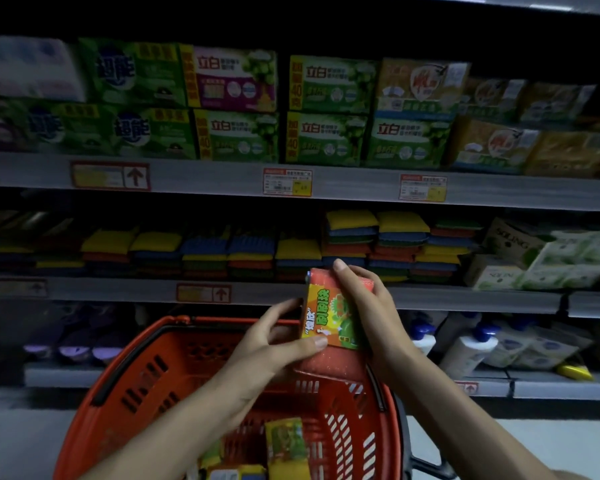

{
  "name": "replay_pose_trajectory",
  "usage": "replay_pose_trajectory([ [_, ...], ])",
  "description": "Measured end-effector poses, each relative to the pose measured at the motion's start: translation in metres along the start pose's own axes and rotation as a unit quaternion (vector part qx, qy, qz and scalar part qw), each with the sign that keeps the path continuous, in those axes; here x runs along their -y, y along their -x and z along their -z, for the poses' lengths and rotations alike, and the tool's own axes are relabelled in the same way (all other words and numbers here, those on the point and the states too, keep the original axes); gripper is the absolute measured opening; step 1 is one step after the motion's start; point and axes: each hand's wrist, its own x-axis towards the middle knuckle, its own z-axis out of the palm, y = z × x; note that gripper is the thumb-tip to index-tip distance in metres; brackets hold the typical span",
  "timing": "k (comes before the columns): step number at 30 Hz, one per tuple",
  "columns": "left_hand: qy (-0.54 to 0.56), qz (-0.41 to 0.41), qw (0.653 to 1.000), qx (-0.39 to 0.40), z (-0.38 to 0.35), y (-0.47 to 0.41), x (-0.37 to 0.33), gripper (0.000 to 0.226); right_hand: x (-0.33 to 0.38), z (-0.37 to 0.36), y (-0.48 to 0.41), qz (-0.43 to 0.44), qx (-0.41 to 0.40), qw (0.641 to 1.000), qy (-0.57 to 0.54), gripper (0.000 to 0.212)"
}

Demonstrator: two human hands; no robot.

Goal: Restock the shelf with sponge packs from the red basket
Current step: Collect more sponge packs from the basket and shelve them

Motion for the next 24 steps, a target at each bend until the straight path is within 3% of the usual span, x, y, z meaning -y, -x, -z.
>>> replay_pose_trajectory([
  [5, 0.078, 0.004, 0.995, -0.055, 0.006, -0.006, 0.002, 0.07, -0.001, -0.001, 0.002, -0.037, 0.029, 0.998, -0.033, 0.066],
  [9, 0.121, 0.002, 0.985, -0.126, 0.014, -0.015, 0.0, 0.076, -0.009, -0.001, 0.004, -0.038, 0.058, 0.998, 0.008, 0.074],
  [13, 0.185, 0.001, 0.968, -0.171, 0.02, -0.022, -0.004, 0.067, -0.017, -0.003, 0.007, -0.037, 0.091, 0.995, 0.034, 0.066],
  [18, 0.204, -0.007, 0.964, -0.168, 0.018, -0.022, -0.008, 0.045, -0.021, -0.009, 0.004, -0.029, 0.078, 0.996, 0.044, 0.061],
  [24, 0.189, -0.032, 0.971, -0.143, 0.02, -0.017, -0.009, 0.038, -0.012, -0.021, 0.004, -0.01, 0.061, 0.997, 0.04, 0.048],
])
